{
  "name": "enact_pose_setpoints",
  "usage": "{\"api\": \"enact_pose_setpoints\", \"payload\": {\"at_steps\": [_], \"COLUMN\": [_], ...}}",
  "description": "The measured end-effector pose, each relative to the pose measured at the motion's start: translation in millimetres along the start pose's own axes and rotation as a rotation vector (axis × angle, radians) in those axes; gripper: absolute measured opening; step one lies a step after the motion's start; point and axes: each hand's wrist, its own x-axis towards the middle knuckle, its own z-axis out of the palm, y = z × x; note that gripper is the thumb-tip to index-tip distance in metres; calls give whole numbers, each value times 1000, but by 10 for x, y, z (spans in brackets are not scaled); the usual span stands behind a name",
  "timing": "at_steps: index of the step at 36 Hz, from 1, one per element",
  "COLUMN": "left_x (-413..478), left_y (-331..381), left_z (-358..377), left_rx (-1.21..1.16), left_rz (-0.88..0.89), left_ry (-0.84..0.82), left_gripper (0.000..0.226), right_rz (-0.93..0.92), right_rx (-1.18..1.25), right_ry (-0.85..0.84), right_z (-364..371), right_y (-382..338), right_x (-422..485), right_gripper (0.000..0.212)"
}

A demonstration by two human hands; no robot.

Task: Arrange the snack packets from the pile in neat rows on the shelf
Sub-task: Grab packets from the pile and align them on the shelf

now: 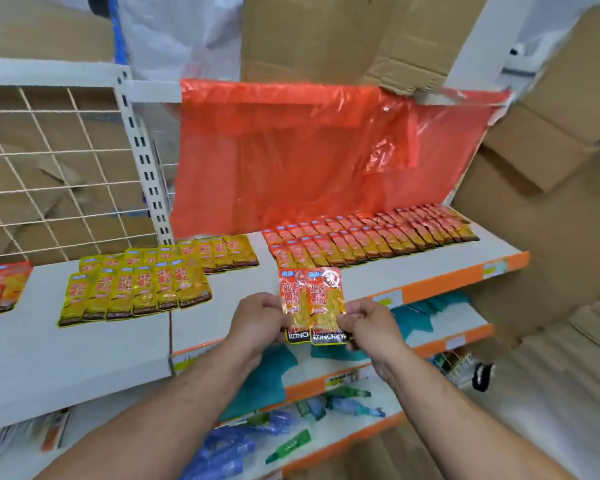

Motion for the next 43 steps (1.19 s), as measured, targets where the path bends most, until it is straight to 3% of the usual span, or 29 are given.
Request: {"api": "enact_pose_setpoints", "payload": {"at_steps": [8, 16, 30, 37, 43], "left_x": [479, 1212, 1988, 2212, 2372], "left_y": [233, 535, 855, 966, 1100], "left_z": [794, 1579, 2812, 3778, 4669], "left_rx": [-82, -8, 16, -13, 27], "left_rz": [-31, 13, 37, 45, 44], "left_ry": [-104, -198, -281, -235, -82], "left_gripper": [21, 23, 19, 22, 22], "right_rz": [37, 65, 62, 68, 80], "right_rx": [-8, 7, 54, 22, -8], "right_ry": [81, 215, 293, 242, 174], "right_z": [-606, -1253, -2162, -2950, -3693], "right_y": [103, 16, 15, 151, 196], "right_x": [618, 1338, 2277, 2886, 3439], "right_gripper": [4, 13, 10, 9, 11]}}
